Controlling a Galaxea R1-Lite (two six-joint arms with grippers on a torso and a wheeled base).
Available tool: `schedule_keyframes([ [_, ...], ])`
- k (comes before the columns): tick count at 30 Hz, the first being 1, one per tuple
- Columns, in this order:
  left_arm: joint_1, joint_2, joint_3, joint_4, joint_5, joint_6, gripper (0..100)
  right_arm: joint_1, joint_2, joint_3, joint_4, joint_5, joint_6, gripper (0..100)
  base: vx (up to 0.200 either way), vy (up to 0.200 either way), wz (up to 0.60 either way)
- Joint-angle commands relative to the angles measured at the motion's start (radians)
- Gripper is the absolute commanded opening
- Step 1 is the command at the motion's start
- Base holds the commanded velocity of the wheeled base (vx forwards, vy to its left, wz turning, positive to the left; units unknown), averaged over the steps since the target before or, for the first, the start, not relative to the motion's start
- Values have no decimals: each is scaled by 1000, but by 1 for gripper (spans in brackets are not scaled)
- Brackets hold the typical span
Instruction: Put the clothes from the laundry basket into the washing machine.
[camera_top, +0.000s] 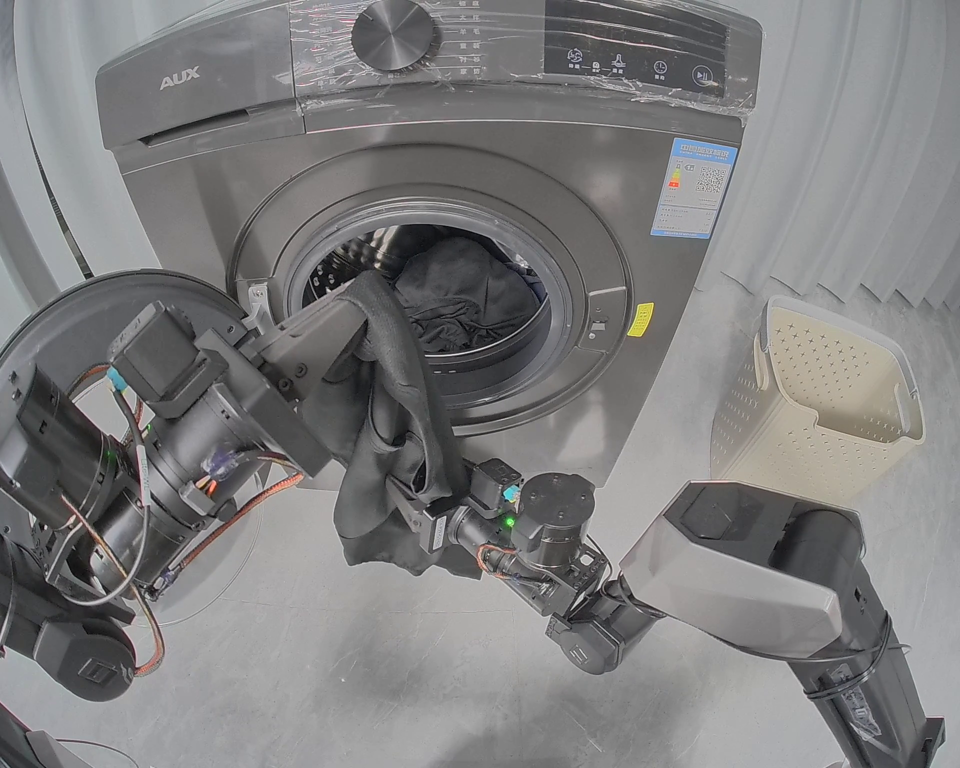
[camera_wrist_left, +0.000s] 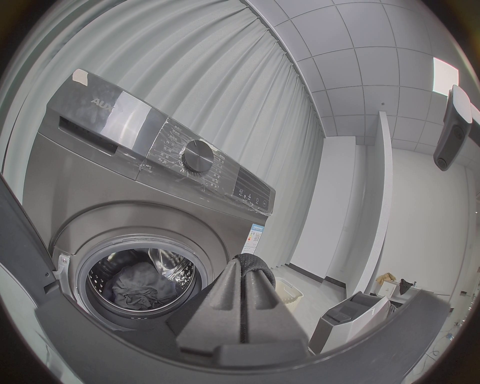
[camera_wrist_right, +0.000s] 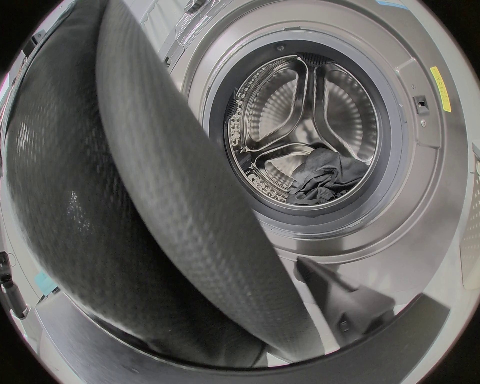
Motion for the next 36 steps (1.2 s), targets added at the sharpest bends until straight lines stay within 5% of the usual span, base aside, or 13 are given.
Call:
schedule_keyframes([
  [1,5,-2,-5,0,2,-1,0,-1,7,-4,-9,0,1,0,0,0,0],
  [7,17,7,-3,0,8,-1,0,-29,-49,13,-7,-29,5,0,0,0,0],
  [15,123,26,34,12,-3,5,0,-125,-272,164,5,-54,21,0,0,0,0],
  [20,130,92,101,9,-3,11,0,-141,-356,226,5,-54,21,0,0,0,0],
  [30,172,303,201,-2,-9,85,0,-122,-404,288,5,-54,19,0,0,0,0],
  [36,166,372,239,-2,-47,103,0,-96,-416,283,4,-48,17,0,0,0,0],
])
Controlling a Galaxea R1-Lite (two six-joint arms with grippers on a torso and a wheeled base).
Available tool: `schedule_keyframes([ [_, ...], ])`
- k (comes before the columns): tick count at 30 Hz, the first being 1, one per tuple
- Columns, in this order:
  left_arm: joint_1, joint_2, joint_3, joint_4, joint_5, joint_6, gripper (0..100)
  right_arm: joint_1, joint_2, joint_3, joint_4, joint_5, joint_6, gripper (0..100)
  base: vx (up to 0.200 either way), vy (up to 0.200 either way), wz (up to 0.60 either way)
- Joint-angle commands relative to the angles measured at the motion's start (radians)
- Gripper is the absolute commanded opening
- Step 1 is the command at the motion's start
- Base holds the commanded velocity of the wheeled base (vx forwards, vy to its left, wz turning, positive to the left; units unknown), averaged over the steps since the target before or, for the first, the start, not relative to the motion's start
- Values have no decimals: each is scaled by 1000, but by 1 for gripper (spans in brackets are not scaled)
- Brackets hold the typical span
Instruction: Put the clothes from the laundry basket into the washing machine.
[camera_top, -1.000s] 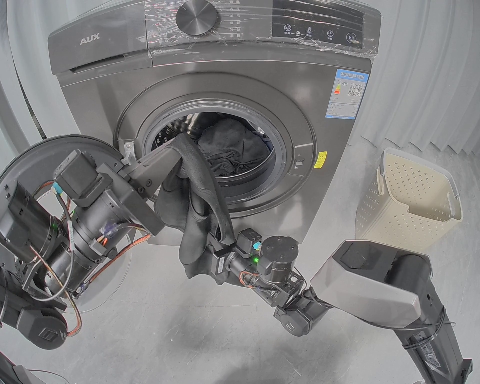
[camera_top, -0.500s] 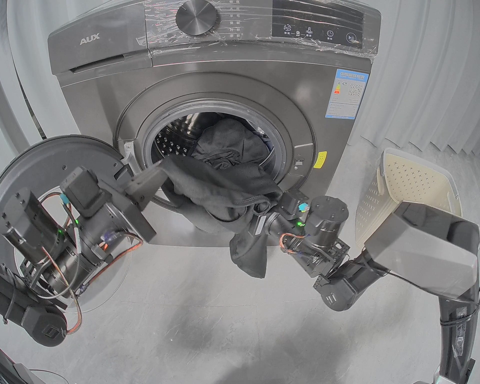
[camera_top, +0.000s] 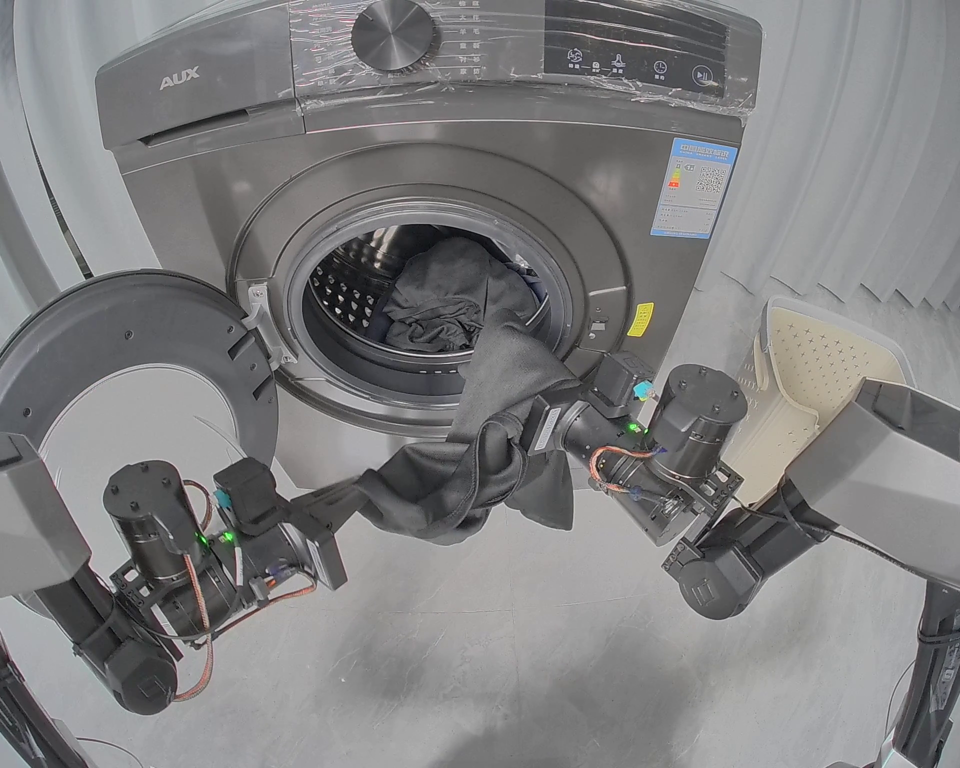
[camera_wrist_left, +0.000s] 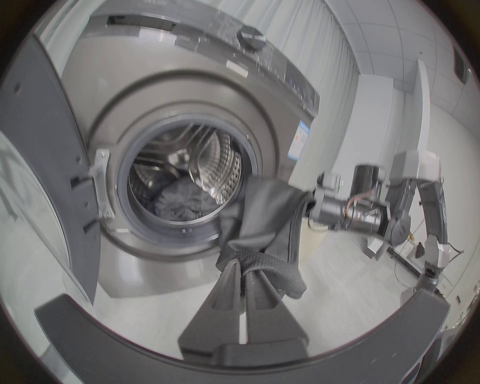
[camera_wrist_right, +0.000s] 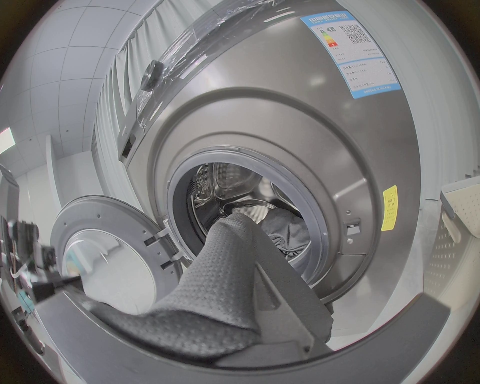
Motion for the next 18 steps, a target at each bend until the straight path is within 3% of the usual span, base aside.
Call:
schedule_keyframes([
  [1,-3,99,41,0,-12,6,0,29,-33,0,-1,6,-1,0,0,0,0],
  [8,3,139,30,-1,-12,7,0,62,-36,3,-1,0,-1,0,0,0,0],
  [9,3,138,30,-1,-12,7,100,62,-36,3,-1,0,-3,0,0,0,0],
  [13,2,141,47,-1,-10,0,100,56,-37,-6,1,0,-3,0,0,0,0],
  [18,-32,182,137,-1,-19,13,100,47,-39,-16,-1,0,-3,0,0,0,0],
])
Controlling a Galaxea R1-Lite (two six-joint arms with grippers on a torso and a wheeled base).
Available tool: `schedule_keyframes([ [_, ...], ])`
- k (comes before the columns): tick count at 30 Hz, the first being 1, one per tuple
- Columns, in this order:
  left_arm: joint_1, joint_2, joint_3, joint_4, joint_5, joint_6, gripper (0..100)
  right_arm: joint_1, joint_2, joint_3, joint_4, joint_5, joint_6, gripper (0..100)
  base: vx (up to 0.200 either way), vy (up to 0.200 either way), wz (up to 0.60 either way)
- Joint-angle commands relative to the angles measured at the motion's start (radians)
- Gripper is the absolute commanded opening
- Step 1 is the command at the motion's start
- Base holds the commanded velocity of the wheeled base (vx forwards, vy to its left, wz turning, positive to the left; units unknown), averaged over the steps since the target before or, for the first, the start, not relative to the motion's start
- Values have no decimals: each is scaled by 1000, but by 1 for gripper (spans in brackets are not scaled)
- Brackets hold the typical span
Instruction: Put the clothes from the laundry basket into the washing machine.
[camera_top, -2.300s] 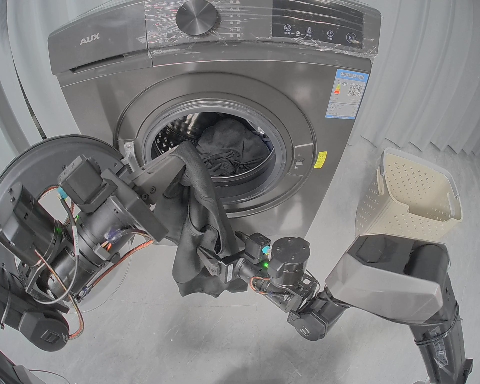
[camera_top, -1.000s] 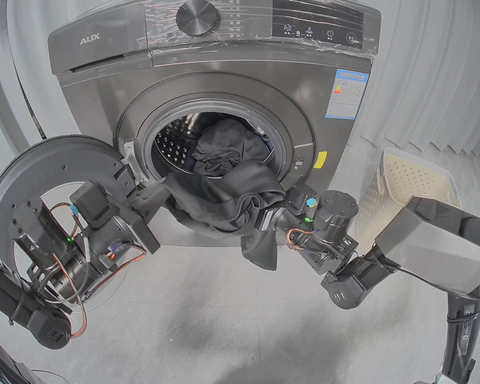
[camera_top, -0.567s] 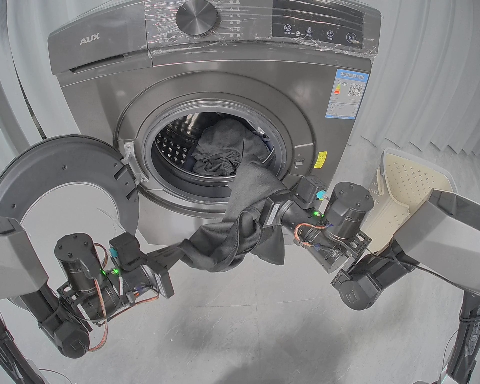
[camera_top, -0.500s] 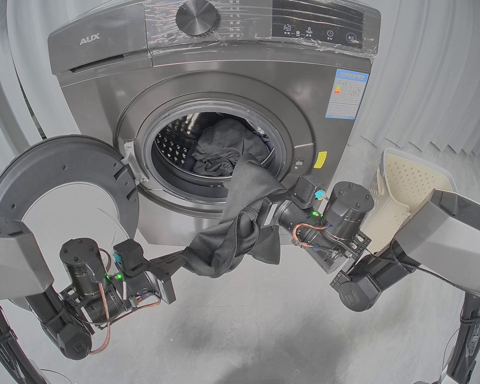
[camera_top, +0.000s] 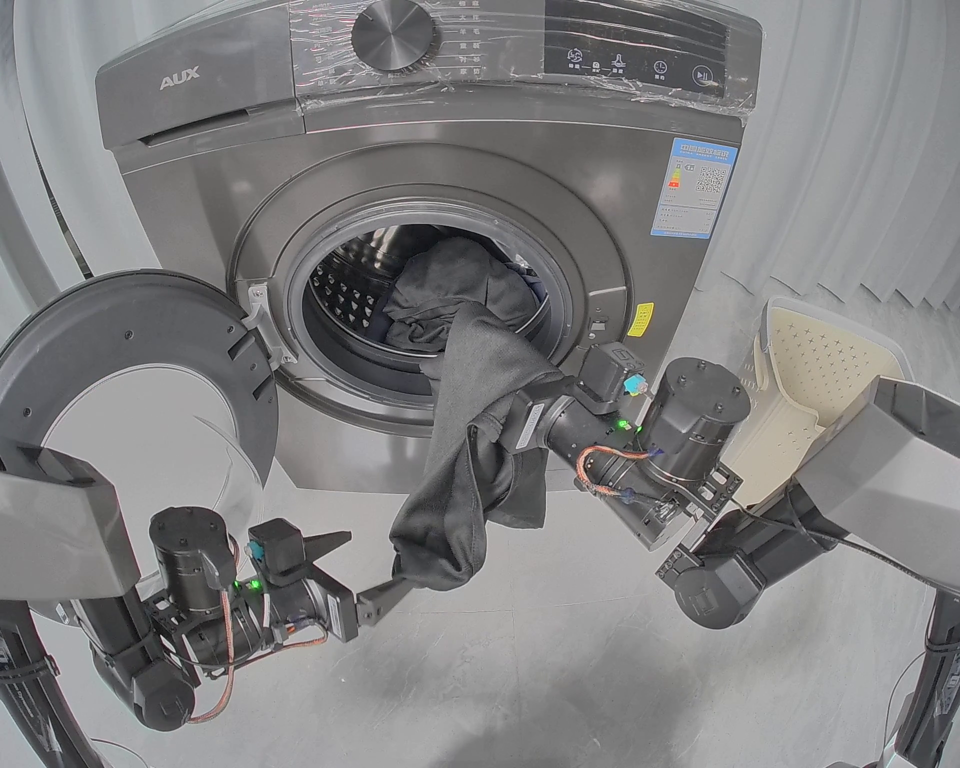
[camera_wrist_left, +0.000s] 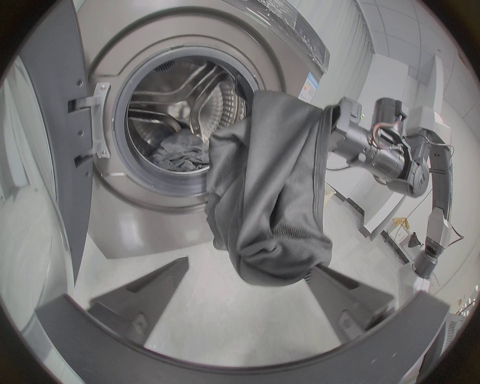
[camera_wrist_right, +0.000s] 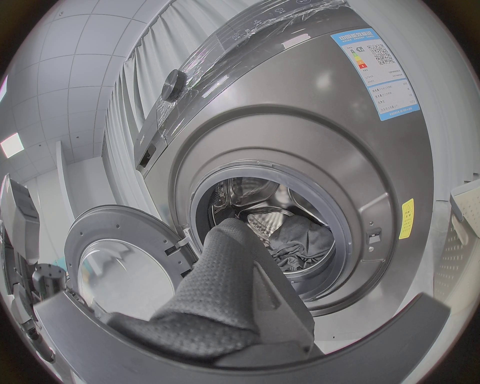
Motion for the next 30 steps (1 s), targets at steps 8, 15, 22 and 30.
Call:
schedule_keyframes([
  [8,-59,62,149,0,-26,26,100,-7,-11,-17,0,0,0,0,0,0,0],
  [15,-138,-2,25,0,-72,46,100,8,-6,-16,0,0,0,0,0,0,0],
  [22,-178,87,-219,0,-46,46,100,23,-2,-16,1,0,0,0,0,0,0],
  [30,-166,207,-426,1,0,37,100,57,-3,-13,3,-3,1,0,0,0,0],
])
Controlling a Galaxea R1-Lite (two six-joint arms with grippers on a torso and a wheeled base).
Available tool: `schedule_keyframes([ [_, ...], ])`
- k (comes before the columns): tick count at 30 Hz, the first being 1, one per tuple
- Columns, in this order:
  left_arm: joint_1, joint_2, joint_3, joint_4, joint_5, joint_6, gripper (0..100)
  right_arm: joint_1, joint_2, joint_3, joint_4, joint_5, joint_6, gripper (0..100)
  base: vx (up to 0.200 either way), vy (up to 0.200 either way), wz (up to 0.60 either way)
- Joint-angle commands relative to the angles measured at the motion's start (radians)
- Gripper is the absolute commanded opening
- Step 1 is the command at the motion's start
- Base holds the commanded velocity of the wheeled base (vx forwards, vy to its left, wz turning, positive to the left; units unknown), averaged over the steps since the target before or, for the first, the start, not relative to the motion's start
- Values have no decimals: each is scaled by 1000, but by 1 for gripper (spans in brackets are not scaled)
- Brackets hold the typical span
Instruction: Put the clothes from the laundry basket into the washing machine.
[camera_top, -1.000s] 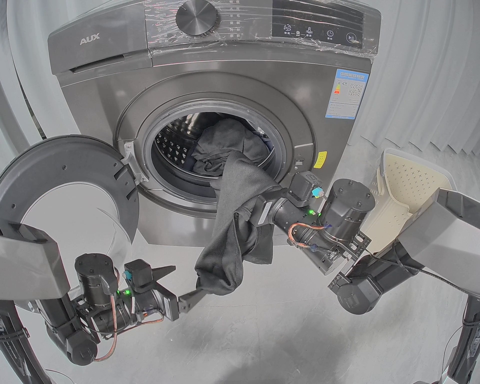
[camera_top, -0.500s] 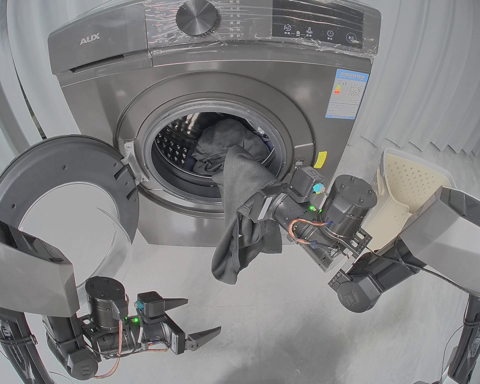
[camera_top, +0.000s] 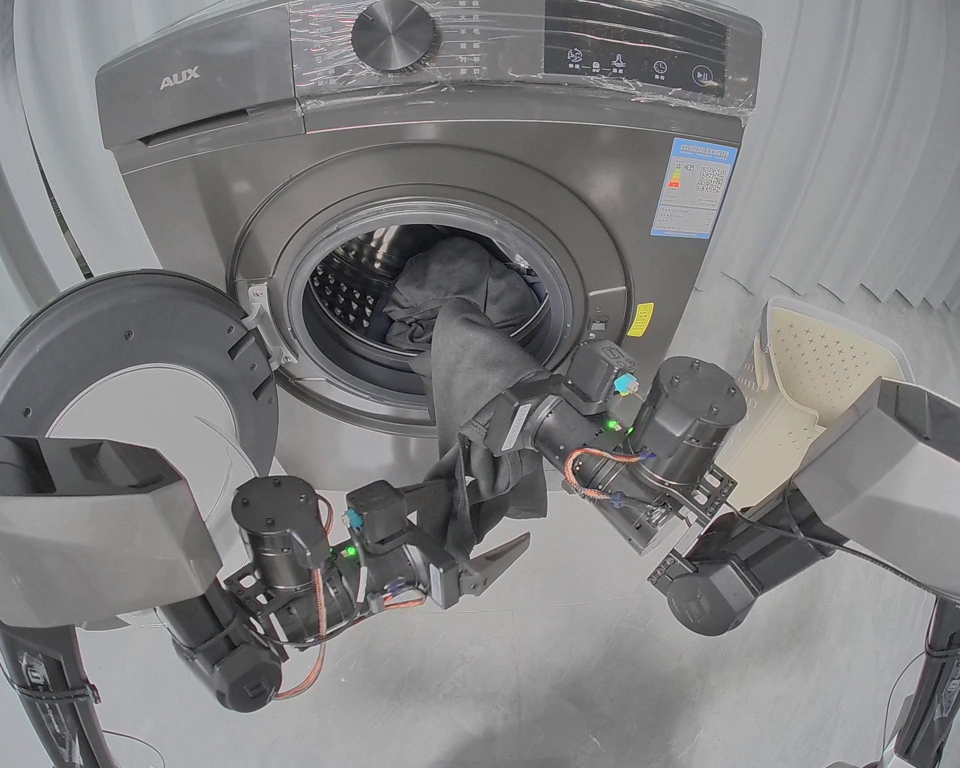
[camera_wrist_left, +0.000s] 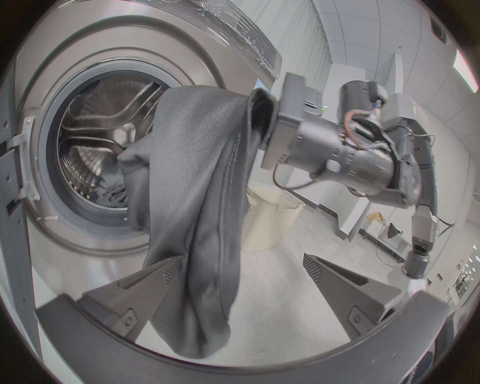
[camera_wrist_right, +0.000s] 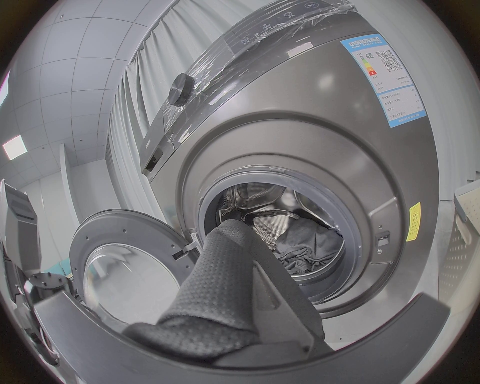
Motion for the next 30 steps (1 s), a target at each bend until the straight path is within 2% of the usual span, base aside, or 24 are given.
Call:
schedule_keyframes([
  [1,0,111,-147,0,37,-10,100,30,1,2,2,-2,3,0,0,0,0],
  [3,2,137,-185,0,52,-21,100,39,-4,5,6,-3,3,0,0,0,0],
  [8,18,175,-239,0,77,-26,100,53,-10,7,9,-20,6,0,0,0,0],
  [13,49,198,-301,2,124,-30,100,57,-18,10,20,-26,10,0,0,0,0],
  [17,68,204,-320,2,158,-52,100,57,-18,10,22,-33,12,0,0,0,0],
  [18,74,204,-322,2,161,-50,0,57,-18,10,22,-34,12,0,0,0,0],
  [23,89,198,-331,0,172,-55,0,56,-19,19,22,-36,18,0,0,0,0],
  [26,94,183,-337,0,195,-67,0,43,-36,54,22,-36,20,0,0,0,0],
  [29,95,160,-336,-1,198,-73,0,33,-38,68,22,-36,24,0,0,0,0],
  [30,97,123,-317,-1,199,-78,0,4,-38,80,22,-49,32,0,0,0,0],
])
